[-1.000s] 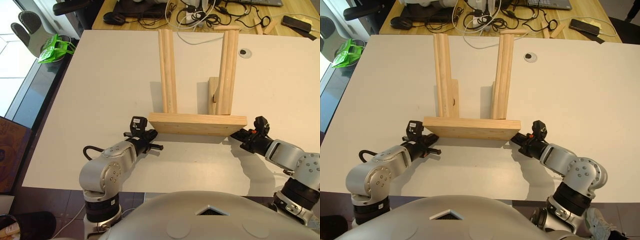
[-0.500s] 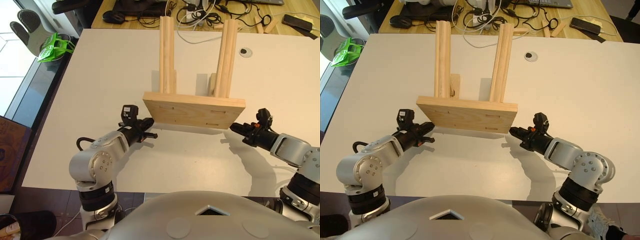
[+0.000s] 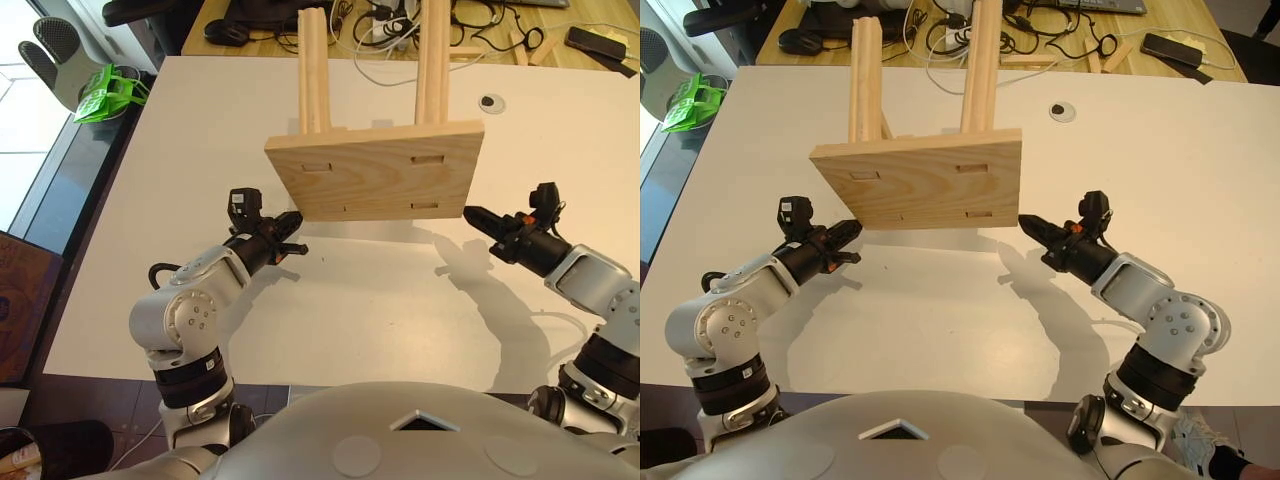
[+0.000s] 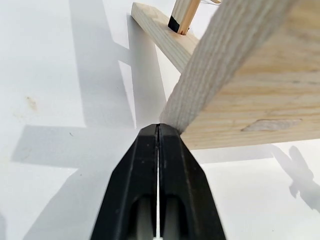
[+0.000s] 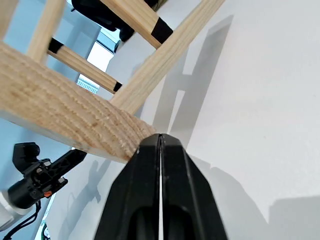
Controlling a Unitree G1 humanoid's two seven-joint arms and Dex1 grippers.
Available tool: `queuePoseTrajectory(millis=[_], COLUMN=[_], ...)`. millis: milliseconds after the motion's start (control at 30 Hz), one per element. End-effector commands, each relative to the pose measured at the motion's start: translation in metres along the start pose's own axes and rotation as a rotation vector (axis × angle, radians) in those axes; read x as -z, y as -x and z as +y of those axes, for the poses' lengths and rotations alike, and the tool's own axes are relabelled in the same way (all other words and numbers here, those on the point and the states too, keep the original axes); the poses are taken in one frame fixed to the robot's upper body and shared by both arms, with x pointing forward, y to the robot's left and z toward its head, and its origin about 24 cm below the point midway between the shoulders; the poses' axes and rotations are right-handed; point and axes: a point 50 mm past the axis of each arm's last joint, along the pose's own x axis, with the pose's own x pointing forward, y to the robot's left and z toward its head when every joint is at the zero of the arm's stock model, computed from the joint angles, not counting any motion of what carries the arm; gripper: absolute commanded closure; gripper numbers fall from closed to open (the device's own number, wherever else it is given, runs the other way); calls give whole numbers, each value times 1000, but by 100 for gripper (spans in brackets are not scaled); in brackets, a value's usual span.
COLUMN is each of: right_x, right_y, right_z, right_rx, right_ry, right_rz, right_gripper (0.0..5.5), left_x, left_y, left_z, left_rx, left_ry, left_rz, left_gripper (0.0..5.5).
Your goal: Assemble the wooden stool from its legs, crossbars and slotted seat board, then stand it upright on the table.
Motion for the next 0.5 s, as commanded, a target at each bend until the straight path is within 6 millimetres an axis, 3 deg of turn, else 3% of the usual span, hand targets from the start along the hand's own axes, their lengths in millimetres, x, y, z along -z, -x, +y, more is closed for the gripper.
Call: queuePoseTrajectory(millis=[33, 500], right_x=[-2, 7], right_y=[-12, -12], right_z=[30, 28], right_rx=[-246, -220], right_ry=[18, 49], right_rz=[3, 58], right_gripper=[550, 550], left_x=[-15, -20], left_y=[-7, -8], left_z=[-28, -25], left_rx=[234, 228], left_ry=[0, -12], left_rz=[-66, -97], left_gripper=[547, 547])
